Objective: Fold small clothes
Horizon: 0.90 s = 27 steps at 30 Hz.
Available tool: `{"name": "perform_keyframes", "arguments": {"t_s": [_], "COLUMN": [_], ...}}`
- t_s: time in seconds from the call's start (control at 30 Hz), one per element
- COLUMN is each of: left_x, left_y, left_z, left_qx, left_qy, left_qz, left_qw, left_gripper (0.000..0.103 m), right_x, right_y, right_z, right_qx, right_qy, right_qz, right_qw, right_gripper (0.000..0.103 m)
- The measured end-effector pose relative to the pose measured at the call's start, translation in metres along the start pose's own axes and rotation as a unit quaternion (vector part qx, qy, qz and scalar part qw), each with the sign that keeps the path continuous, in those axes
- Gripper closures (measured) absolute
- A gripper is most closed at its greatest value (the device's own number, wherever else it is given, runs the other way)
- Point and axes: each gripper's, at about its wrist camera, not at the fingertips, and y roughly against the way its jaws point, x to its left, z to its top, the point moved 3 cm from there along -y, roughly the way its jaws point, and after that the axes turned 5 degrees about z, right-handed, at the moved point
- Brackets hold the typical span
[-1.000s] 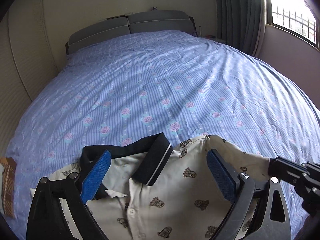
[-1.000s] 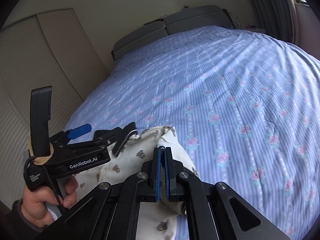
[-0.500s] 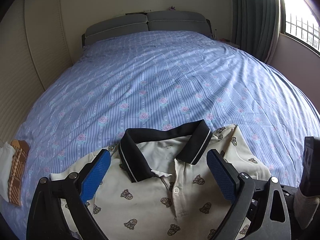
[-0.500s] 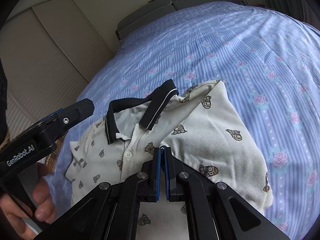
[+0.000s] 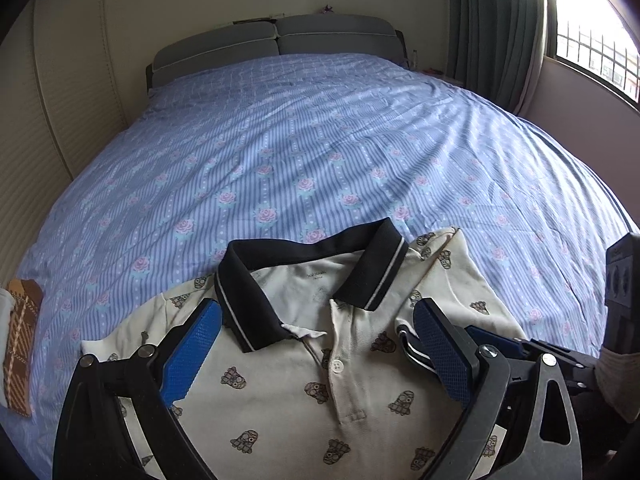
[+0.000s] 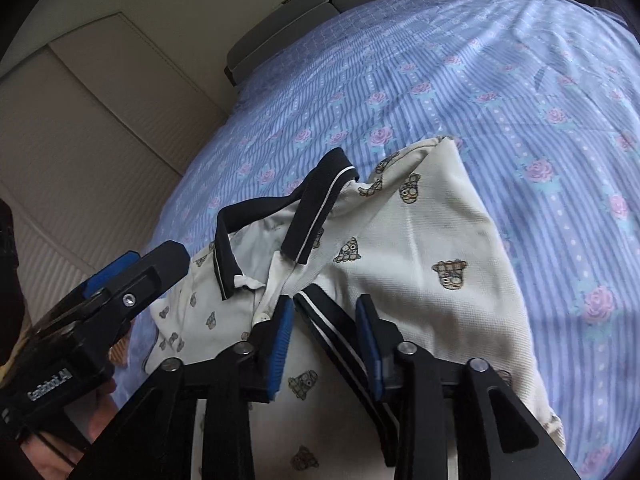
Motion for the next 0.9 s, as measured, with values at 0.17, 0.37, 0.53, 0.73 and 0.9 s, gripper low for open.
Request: {"name": "perform_keyframes", "arguments": {"t_s": [0.17, 0.37, 0.53, 0.73, 0.9], "left_x": [-0.018, -0.025, -0.017, -0.004, -0.002], "left_y": [0.004, 0.003, 0.002, 0.005, 0.004], "left_z": [-0.013, -0.038, -0.048, -0.050, -0.051], "left_qx": [0.002, 0.023, 0.035, 0.034, 0.036], "left_qy": [-0.015, -0.017, -0.009, 0.001, 0.006], "left_qz": [-0.023, -0.027, -0.025, -0.020, -0.021], "left_qw": [0.9996, 0.9992, 0.9990, 0.9992, 0.9991], "left_gripper": [0.005, 0.005, 0.005, 0.005, 0.005], "right_x": [0.001, 0.002, 0.004, -0.002, -0.009], "right_y": [0.052, 0.058, 0.046, 0.023, 0.017], "right_z": [-0.030, -0.053, -0.050, -0.059, -0.075], "right_qx": [-0.021, -0.007, -0.012, 0.031, 0.060], "right_qy": [0.058, 0.098, 0.113, 0.117, 0.104], "right_qz": [-0.060, -0.093, -0.106, -0.123, -0.117], "right_qw": [0.996, 0.991, 0.988, 0.985, 0.986], "right_gripper": [0.062, 0.075, 0.076, 0.096, 0.099]}}
